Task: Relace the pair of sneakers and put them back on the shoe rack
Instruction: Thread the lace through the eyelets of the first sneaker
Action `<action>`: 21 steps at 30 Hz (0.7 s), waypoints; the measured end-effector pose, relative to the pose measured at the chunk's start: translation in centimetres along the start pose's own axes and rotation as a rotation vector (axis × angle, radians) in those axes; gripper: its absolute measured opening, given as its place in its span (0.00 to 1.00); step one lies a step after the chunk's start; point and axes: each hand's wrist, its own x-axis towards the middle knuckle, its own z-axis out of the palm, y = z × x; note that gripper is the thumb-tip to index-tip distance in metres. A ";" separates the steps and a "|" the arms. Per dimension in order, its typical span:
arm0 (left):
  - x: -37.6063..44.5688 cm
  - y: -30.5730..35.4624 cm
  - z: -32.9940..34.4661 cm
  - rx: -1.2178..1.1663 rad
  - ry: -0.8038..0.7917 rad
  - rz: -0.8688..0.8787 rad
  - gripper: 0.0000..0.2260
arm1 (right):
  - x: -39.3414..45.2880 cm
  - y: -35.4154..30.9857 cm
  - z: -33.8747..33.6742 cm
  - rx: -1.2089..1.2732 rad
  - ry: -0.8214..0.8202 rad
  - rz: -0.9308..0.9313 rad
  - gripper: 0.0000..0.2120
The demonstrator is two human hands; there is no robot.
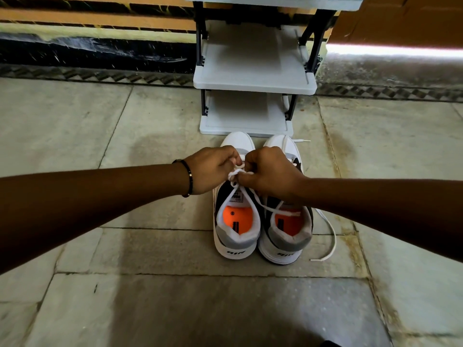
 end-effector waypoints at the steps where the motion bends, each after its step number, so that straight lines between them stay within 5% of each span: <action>1: 0.2 0.0 -0.1 0.017 0.000 -0.019 0.12 | -0.1 -0.1 -0.1 -0.023 -0.008 -0.020 0.20; 7: 1.1 0.0 0.1 0.049 -0.159 -0.057 0.15 | -0.1 -0.5 -0.6 -0.197 -0.048 -0.099 0.17; 14: 0.8 -0.6 -0.2 -0.040 -0.140 -0.021 0.11 | 0.0 -0.6 -1.1 -0.333 -0.057 -0.134 0.19; 18: 0.7 -1.1 -0.3 0.132 -0.057 0.068 0.08 | -0.1 -0.6 -1.3 -0.357 -0.094 -0.167 0.19; 21: 0.7 -0.8 -0.5 0.555 -0.061 0.204 0.09 | -0.1 -0.7 -1.6 -0.347 -0.129 -0.183 0.16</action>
